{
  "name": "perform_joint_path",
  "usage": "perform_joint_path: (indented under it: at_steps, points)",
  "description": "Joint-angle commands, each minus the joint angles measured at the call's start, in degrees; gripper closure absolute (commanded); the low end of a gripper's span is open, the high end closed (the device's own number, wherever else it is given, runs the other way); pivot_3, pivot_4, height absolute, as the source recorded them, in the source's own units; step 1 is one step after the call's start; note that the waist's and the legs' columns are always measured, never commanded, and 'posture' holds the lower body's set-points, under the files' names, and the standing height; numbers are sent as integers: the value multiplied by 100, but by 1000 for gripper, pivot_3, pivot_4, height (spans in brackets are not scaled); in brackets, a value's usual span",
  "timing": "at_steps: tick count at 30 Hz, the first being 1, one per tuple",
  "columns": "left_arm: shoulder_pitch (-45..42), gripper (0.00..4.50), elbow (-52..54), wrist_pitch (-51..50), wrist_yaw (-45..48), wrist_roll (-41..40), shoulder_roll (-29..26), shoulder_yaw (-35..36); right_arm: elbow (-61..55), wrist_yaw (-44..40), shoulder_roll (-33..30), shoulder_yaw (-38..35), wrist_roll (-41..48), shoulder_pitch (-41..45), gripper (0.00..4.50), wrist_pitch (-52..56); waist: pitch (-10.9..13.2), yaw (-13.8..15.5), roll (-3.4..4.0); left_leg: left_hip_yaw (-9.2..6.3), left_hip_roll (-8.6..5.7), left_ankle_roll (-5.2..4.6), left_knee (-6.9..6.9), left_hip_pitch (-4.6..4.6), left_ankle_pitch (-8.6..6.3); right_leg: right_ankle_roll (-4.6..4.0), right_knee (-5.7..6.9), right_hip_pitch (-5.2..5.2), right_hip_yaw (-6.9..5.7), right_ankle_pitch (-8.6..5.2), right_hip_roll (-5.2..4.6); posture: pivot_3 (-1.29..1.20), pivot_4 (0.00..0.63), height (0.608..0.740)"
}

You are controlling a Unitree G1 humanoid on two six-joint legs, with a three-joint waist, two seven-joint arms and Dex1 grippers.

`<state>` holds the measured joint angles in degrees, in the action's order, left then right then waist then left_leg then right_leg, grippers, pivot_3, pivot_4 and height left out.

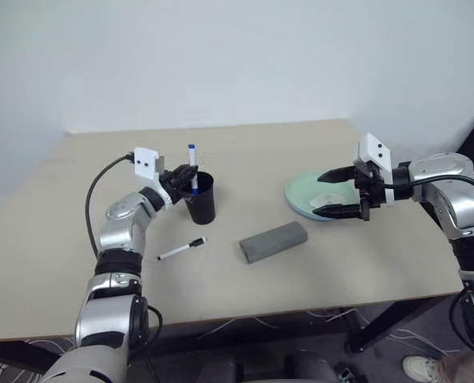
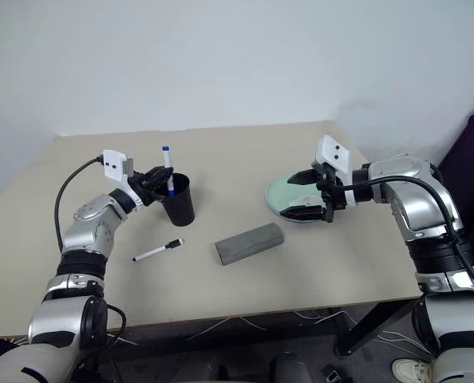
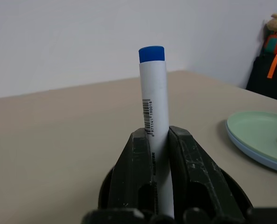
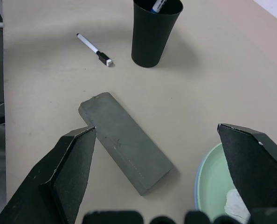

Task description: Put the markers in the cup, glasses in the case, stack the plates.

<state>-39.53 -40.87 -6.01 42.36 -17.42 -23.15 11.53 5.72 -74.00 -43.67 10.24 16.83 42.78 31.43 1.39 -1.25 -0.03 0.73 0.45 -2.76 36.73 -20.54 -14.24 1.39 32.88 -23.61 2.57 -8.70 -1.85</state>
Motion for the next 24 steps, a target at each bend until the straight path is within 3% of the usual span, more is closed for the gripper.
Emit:
perform_joint_path:
  at_steps: [1,7,19,24]
  points:
    - [-37,4405,279,73,62,16,-27,-41,-142,-8,-46,-163,72,123,0,-14,0,1,0,0,0,0,0,0,0,0,0,0,0,0,0,0,0,732]
    - [5,4405,318,-23,136,-13,-15,-71,-142,-4,-46,-166,70,121,0,-20,0,1,0,0,0,0,0,0,0,0,0,0,0,0,0,0,0,732]
    - [45,211,467,-165,213,-13,-79,-134,-137,1,-25,-151,58,125,0,-50,0,0,0,0,1,0,-1,0,0,-1,0,-1,-1,-1,0,0,0,732]
    - [-15,211,754,-443,478,-41,-403,-159,-146,1,-27,-155,61,124,0,-52,0,-2,0,0,1,0,-2,0,0,-1,0,-2,-1,-1,0,0,0,732]
